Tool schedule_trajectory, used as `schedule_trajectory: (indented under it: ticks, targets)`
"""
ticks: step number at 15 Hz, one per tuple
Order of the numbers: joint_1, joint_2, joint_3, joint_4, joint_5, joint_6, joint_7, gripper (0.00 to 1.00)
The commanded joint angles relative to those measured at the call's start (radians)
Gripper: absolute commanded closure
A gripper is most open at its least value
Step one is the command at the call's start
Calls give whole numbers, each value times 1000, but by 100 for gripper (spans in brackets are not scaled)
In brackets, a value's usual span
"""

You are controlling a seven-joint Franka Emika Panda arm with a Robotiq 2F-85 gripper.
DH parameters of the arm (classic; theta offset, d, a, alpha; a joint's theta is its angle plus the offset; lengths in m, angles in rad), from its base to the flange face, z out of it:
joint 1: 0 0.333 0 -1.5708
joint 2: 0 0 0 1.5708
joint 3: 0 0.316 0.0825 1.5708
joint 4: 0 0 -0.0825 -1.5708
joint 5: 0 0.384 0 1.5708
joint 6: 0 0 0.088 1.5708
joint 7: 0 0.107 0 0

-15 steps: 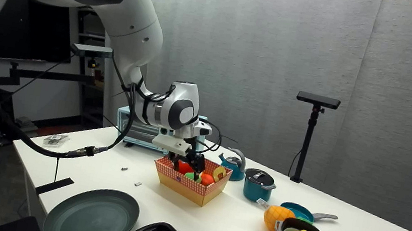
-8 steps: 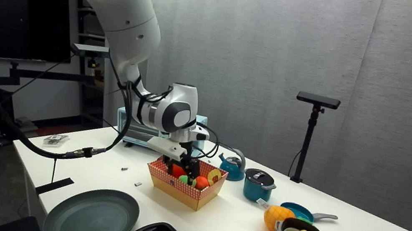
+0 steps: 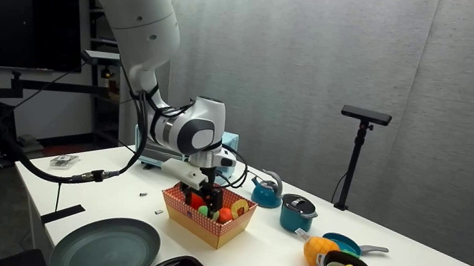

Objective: Move the brown box forward

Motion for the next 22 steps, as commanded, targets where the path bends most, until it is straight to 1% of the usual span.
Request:
schedule_trajectory:
  ticks: [1,10,18,20,22]
  targets:
    - [-35,-82,43,-83,61,-4,-66,0]
    - [-39,-159,92,-197,137,-8,-143,0]
    - [-54,-189,115,-261,248,-4,-193,0]
    - [-65,-211,144,-286,300,-4,-242,0]
    - [-76,-237,185,-312,369,-11,-319,0]
